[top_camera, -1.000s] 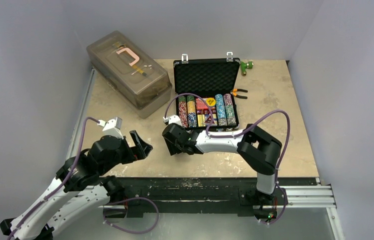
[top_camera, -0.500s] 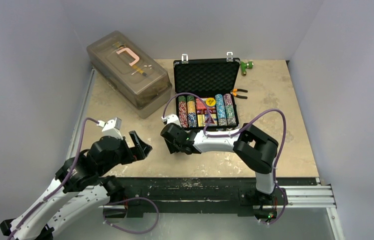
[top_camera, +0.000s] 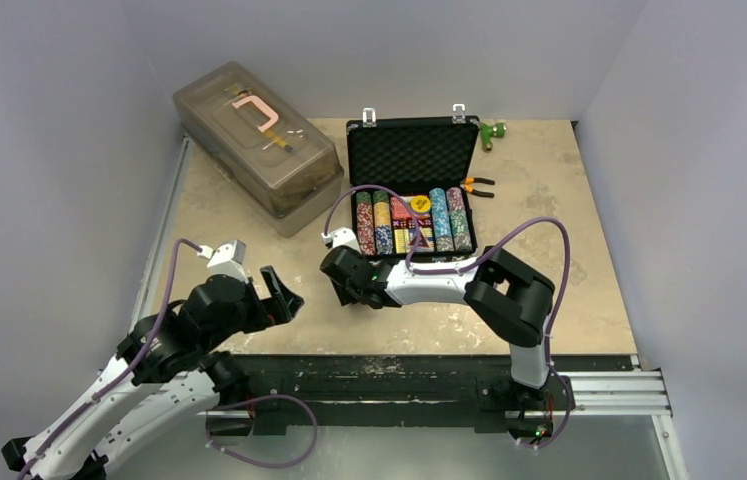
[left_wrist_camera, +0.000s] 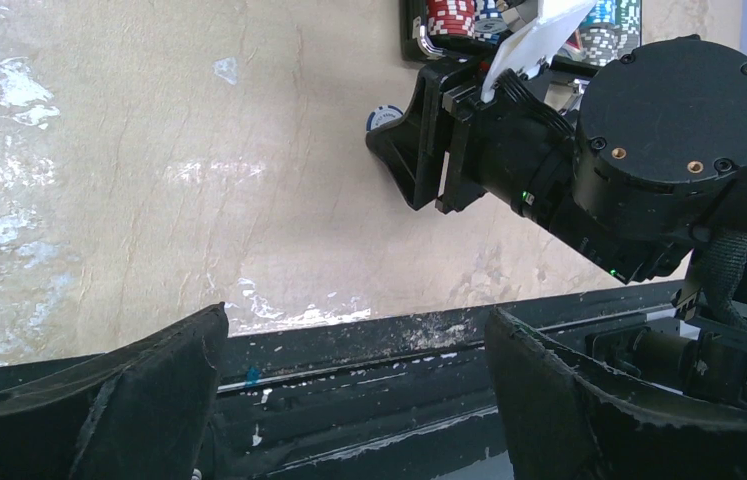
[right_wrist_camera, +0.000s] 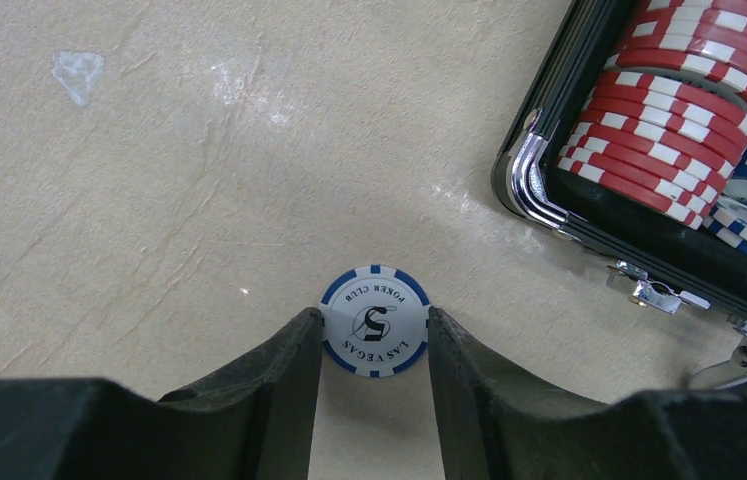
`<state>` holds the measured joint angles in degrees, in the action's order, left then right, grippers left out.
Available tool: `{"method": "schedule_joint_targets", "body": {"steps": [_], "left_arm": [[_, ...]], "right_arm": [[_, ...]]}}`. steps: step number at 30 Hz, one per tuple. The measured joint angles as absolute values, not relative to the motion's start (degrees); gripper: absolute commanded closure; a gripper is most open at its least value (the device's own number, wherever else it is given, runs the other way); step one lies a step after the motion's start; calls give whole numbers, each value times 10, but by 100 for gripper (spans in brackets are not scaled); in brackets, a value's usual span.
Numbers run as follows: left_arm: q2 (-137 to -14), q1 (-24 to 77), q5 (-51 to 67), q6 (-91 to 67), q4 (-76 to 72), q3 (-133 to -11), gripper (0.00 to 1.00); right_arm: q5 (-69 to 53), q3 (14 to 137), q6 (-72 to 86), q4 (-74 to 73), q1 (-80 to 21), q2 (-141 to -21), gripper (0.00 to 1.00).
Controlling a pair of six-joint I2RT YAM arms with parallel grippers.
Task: Pack up texas hold em set
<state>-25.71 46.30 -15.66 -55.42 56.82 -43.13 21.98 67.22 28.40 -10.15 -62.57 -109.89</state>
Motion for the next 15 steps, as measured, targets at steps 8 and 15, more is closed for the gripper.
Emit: {"method": "schedule_joint_targets", "body": {"steps": [8, 15], "left_arm": [[-258, 463, -156, -556, 566, -428, 4], [-281, 463, -143, -565, 551, -411, 4]], "right_arm": [[220, 668, 278, -92, -626, -1099, 66], [220, 646, 267, -60, -626, -1090, 68]]}}
